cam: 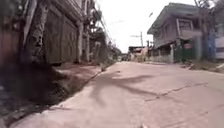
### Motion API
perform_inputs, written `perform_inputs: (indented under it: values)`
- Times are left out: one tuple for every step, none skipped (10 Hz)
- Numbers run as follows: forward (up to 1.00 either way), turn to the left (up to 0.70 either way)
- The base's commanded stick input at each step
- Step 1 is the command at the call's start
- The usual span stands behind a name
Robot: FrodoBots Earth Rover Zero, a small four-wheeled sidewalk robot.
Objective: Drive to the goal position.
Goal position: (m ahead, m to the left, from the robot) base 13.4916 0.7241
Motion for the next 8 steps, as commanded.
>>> perform_inputs:
  values:
    - [1.0, 0.0]
    - [1.0, 0.0]
    - [1.0, 0.0]
    - [1.0, -0.01]
    - [1.0, -0.08]
    - [1.0, -0.32]
    - [1.0, -0.38]
    - [1.0, -0.38]
